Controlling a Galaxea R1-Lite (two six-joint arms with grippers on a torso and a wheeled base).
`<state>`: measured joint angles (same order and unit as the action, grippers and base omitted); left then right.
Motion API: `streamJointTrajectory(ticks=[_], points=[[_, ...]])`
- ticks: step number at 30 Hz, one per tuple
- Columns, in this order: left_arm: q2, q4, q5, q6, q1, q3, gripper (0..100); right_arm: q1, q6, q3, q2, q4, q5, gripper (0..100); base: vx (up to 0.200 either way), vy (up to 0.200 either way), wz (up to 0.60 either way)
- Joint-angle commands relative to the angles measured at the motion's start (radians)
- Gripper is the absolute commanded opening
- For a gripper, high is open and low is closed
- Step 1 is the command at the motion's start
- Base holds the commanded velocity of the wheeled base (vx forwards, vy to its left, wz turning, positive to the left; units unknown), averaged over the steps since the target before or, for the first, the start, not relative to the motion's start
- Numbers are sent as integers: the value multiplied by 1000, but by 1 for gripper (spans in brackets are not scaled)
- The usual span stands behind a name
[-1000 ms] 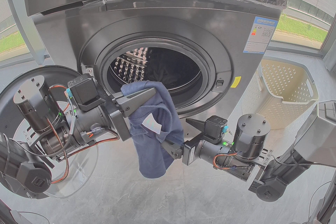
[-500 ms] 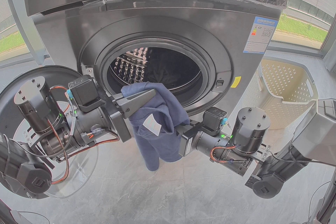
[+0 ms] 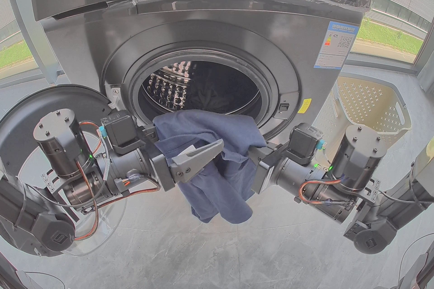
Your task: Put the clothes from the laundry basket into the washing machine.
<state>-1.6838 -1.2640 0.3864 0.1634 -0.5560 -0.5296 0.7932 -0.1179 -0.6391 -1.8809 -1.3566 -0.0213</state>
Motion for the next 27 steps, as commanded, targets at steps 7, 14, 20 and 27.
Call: streamJointTrajectory(ticks=[7, 14, 20, 27], points=[[-102, -46, 14, -10, 21, 149, 100, -6, 0, -48, 77, 1, -22, 0, 0, 0, 0], [-228, -229, 14, -12, 19, 218, 100, -8, 0, -88, 72, 7, -28, 0, 0, 0, 0], [-293, -290, 16, -36, 18, 249, 100, -6, 0, -119, 65, 10, -31, 0, 0, 0, 0], [-341, -290, 28, -91, 10, 263, 100, -6, -2, -177, 39, 14, -71, 0, 0, 0, 0]])
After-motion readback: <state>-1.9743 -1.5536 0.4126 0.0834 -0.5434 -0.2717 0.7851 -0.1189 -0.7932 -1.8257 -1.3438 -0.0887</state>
